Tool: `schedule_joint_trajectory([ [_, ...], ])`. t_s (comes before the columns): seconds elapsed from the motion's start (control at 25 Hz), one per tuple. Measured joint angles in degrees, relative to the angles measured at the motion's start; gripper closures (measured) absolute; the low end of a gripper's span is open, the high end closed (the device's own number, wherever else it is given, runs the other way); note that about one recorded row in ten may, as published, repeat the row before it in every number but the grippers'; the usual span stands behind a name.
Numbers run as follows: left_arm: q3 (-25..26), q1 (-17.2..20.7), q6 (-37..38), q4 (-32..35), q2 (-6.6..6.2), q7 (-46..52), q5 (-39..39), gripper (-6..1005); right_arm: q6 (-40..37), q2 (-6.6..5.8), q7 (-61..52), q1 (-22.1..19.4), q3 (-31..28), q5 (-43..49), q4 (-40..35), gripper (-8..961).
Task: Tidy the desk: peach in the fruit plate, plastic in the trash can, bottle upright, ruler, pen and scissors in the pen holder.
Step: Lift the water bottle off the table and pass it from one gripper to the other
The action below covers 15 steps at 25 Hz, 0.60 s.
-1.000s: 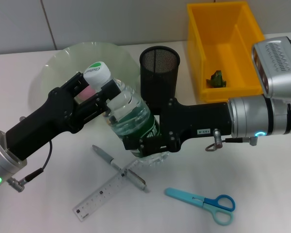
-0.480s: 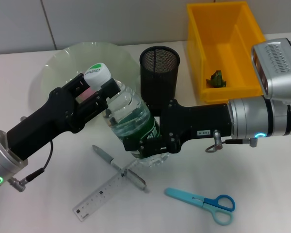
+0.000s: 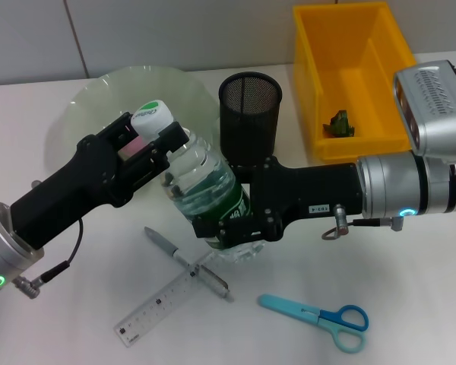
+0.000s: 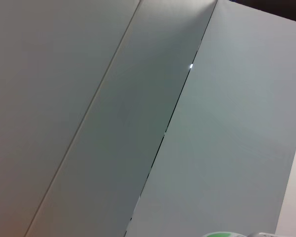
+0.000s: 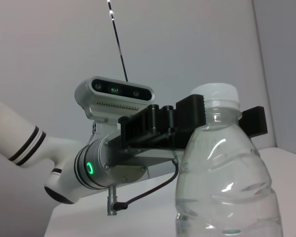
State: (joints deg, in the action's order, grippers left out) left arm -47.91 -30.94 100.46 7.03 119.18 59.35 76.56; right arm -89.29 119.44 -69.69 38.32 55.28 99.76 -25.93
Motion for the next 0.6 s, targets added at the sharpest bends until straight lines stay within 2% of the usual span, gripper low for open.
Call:
schedule_joint_trajectory([
  [0.56,-0.12,-0.01,0.02,-0.01,0.00,-0.03,-0.06,358,-0.01,0.00,-0.01,-0.06,0.30,0.07,0.07,178],
  [0.6,-0.11,0.01,0.02,-0.02,0.00,-0.04,-0.06,388,-0.01,0.00,-0.01,-0.03,0.49,0.07,0.07,178],
])
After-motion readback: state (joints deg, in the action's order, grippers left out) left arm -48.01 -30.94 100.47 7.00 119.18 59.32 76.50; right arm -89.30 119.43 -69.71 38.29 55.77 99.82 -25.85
